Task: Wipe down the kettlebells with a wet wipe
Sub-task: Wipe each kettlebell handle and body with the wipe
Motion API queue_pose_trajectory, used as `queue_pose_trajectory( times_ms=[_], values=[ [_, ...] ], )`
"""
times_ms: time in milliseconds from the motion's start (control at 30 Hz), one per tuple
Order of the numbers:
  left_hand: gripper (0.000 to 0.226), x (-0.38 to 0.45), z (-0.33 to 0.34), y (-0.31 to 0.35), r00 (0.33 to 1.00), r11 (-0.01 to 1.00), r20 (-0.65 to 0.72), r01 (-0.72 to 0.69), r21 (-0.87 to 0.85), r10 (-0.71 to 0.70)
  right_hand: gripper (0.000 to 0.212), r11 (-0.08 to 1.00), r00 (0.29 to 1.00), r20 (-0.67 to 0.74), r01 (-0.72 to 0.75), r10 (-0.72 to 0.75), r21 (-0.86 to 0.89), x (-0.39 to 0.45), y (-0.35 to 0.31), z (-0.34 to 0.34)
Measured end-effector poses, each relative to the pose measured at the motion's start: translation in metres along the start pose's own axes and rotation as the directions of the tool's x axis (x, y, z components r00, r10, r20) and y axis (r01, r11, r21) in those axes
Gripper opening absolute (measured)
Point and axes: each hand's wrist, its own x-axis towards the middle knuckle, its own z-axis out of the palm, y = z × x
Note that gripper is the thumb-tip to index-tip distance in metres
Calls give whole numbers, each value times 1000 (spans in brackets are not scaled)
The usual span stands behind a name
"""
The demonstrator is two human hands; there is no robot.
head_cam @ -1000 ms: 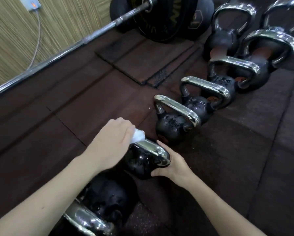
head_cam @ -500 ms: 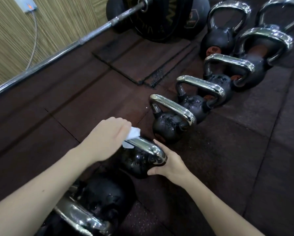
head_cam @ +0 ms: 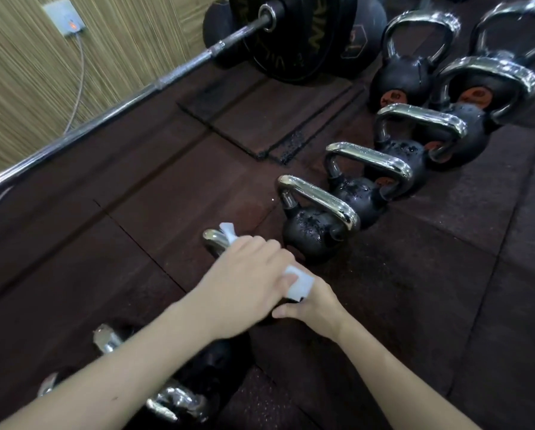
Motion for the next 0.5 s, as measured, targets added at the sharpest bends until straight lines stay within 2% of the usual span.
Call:
queue_pose_trajectory(
  times_ms=[33,100,167,233,300,367,433,500],
  values=[
    [29,-2,-5,-12,1000,1000,-17,-6,14,7,117,1000,1000,-1,-6,6,-2,1,-3,1],
    [22,-6,-12,-32,997,997,-36,63,45,-62,124,999,999,-9,-42,42,25,1,-6,2],
    [21,-7,-6,-52,965,965,-7,262,-20,-262,123,998,999,-5,-48,48,44,0,-8,2],
    [36,-9,3,-63,917,918,32,395,45,-397,124,998,999,2,-44,44,42,0,-6,2],
    [42,-7,6,-55,942,939,57,322,118,-330,124,999,999,-3,-42,42,32,0,-5,3],
    [35,1,1,-32,968,946,45,229,231,-246,118,999,999,-3,-41,41,25,0,-4,4],
    [31,12,-1,-4,993,959,18,106,264,-115,94,1000,1000,-24,-19,19,-19,-1,-4,4],
    [40,20,3,27,995,970,73,44,237,-63,56,993,1000,-23,4,-7,-119,-4,-5,6]
  ],
)
